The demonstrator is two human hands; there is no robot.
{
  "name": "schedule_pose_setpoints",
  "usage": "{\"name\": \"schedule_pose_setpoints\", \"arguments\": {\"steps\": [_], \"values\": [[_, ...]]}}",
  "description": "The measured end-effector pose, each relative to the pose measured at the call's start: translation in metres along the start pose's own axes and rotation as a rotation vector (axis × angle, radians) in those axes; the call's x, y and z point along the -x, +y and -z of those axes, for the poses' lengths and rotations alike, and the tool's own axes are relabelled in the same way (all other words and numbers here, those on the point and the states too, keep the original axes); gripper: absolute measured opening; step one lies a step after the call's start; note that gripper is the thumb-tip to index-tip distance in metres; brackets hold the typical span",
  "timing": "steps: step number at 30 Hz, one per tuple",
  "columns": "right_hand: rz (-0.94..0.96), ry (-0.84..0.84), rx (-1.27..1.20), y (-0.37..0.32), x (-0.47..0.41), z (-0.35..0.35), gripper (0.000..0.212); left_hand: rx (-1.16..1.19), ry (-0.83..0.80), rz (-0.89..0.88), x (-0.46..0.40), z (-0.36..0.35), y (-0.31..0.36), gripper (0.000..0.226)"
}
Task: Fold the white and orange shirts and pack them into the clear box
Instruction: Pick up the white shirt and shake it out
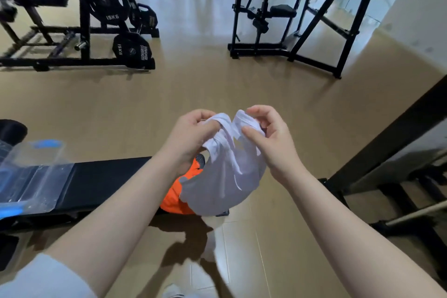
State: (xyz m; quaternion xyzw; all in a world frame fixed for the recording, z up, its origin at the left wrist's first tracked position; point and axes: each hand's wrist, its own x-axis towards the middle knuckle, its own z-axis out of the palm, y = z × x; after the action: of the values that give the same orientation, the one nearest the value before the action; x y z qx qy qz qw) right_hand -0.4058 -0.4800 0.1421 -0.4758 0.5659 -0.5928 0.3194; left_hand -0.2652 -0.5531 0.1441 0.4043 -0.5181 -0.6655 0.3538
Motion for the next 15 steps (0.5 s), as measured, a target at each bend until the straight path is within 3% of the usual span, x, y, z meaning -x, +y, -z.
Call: {"name": "schedule_pose_setpoints", "arguments": {"steps": [3, 5, 12, 15], "values": [[-0.052, -0.151, -0.034, -0.003, 0.012, 0.019, 0.027, 0.157, -0.164, 0.095, 0.01, -0.033, 0.006, 0.014], [-0.095, -0.157, -0.03, 0.0, 0.02, 0.029, 0.026, 0.305, -0.261, 0.137, 0.02, -0.049, 0.004, 0.01], [-0.148, -0.072, 0.038, 0.011, 0.042, 0.054, 0.006, 0.243, -0.059, -0.068, 0.054, -0.076, -0.027, 0.035], [-0.209, -0.061, -0.024, 0.016, 0.052, 0.062, 0.014, 0.104, -0.01, -0.159, 0.068, -0.085, -0.037, 0.036]]}}
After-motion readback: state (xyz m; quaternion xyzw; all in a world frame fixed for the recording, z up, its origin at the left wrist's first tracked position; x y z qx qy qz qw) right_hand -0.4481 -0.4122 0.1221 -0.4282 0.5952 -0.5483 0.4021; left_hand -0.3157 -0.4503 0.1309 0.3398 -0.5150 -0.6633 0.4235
